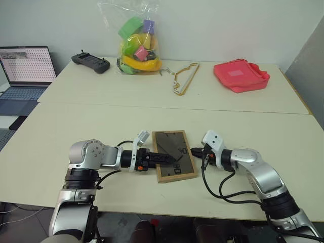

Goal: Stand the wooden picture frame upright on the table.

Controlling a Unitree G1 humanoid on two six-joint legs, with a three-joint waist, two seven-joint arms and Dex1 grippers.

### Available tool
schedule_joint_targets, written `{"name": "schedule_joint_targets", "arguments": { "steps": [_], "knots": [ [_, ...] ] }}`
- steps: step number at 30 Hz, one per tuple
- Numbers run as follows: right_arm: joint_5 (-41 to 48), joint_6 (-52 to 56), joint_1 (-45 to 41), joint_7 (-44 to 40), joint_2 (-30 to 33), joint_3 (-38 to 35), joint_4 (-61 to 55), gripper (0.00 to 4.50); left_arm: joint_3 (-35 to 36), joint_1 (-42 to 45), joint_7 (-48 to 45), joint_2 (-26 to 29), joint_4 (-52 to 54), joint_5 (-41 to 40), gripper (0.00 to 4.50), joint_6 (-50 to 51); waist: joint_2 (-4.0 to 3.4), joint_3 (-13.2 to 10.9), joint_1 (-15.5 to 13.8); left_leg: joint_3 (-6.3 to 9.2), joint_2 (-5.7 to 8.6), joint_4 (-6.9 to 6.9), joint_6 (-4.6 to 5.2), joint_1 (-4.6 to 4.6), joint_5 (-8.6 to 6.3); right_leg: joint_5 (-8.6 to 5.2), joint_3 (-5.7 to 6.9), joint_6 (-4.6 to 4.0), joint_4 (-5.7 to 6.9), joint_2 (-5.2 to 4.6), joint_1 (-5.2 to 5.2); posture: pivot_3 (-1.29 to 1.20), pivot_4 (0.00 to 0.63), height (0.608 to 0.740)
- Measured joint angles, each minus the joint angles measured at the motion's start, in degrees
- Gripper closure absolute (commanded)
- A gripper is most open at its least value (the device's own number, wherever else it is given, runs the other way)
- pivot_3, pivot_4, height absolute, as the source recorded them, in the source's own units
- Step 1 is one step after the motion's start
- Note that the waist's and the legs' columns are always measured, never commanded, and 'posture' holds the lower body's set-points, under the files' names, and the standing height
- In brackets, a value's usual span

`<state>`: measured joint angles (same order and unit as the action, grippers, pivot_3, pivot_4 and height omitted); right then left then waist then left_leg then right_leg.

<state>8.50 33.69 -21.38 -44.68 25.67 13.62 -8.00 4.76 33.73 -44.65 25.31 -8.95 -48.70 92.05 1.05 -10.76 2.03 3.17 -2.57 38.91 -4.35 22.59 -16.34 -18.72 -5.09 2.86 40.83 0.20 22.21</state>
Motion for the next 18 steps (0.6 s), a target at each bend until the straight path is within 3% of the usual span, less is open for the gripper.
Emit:
{"name": "schedule_joint_targets", "arguments": {
  "steps": [2, 5, 18],
  "knots": [
    [0.04, 0.54, -0.11, 0.41, -0.03, -0.28, -0.01, 4.5, -0.03, -0.7, 0.39, 0.08, 1.13, -0.56, 0.06, 0.0, 0.0, 0.0, -0.01, -0.01, 0.0, 0.0, 0.0, 0.0, 0.0, 0.0, -0.01, 0.0, 0.0, 0.0, 0.0, 0.0, 0.15, 0.74],
    [0.08, 0.7, -0.11, 1.06, -0.02, -1.01, 0.0, 4.5, 0.15, -1.51, 0.94, 0.25, 2.19, -0.8, 0.54, 0.01, 0.0, 0.0, -0.01, 0.0, -0.01, -0.01, 0.01, -0.01, -0.01, 0.0, 0.0, 0.0, 0.0, 0.02, 0.01, 0.0, 0.15, 0.74],
    [1.24, 0.6, -0.68, 1.85, 0.16, -2.48, 1.68, 4.5, 3.95, -1.51, 3.63, 0.68, 1.27, 0.18, 2.96, -5.01, 0.0, 0.0, 0.25, 0.0, -0.01, -0.02, 0.01, 0.0, -0.01, 0.0, -0.01, 0.0, 0.0, 0.04, 0.03, 0.0, 0.15, 0.74]
  ]
}}
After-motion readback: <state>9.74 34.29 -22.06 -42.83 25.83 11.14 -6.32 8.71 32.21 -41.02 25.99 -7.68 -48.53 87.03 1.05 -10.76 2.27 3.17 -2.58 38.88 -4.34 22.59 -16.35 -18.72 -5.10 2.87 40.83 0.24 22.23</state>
